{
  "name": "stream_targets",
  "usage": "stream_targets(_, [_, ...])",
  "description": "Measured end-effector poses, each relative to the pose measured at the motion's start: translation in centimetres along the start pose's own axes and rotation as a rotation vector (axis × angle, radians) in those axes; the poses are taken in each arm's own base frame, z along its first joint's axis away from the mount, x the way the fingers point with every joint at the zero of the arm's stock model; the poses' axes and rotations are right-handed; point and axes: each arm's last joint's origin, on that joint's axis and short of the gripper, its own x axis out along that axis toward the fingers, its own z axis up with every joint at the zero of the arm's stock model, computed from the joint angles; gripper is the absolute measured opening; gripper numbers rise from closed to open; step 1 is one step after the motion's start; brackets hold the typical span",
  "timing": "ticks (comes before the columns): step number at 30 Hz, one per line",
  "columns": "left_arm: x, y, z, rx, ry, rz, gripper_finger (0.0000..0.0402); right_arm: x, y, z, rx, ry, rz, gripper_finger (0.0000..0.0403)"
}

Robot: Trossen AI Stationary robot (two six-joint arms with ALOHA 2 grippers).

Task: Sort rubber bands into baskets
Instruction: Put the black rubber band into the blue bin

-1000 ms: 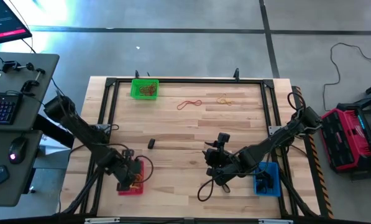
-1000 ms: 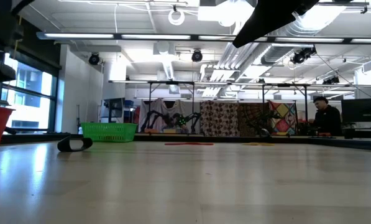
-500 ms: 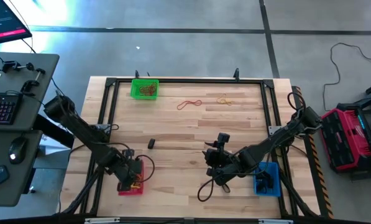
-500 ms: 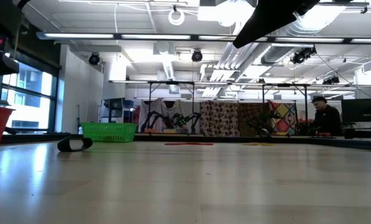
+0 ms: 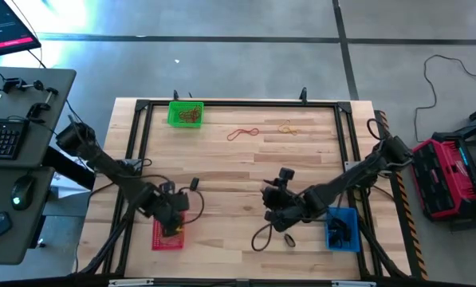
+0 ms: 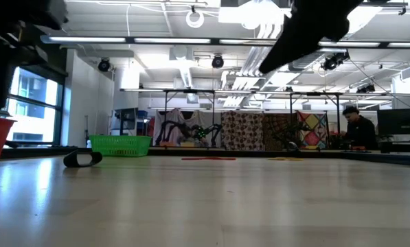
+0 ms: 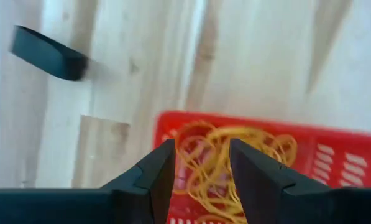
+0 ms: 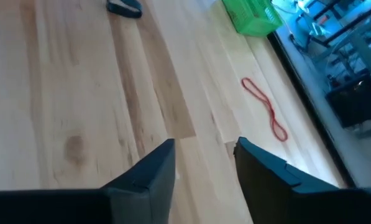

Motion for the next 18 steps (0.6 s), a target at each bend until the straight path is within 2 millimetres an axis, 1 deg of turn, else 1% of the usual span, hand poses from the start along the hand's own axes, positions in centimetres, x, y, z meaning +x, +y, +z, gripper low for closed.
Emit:
stream_targets(3, [0.2, 0.9, 0.9, -0.040, -0.018, 0.030, 0.0145, 1.4, -0.1, -0.7, 0.041, 0.009, 0.028, 0.0124])
stream_targets(6, [0.4, 2.1, 1.9, -0.076, -0.031, 0.060, 0.0145, 2.5, -0.1, -1.2, 0.071, -0.005, 0.062, 0.0074])
stream_targets(9, [0.6, 3.6, 3.1, -0.159, -0.055, 0.109, 0.0145, 3.4, -0.2, -2.1, 0.068, -0.011, 0.054, 0.0021])
stream_targets(10, [0.7, 4.1, 3.4, -0.188, -0.059, 0.121, 0.0145, 3.7, -0.3, -2.4, 0.069, -0.010, 0.051, 0.0011])
stream_targets(12, [0.8, 5.2, 4.1, -0.238, -0.068, 0.138, 0.0145, 4.3, -0.5, -3.0, 0.078, -0.004, 0.041, 0.0009])
stream_targets(18, [1.1, 7.9, 5.6, -0.360, -0.084, 0.193, 0.0145, 5.4, -1.1, -4.3, 0.134, 0.046, 0.028, 0.0043])
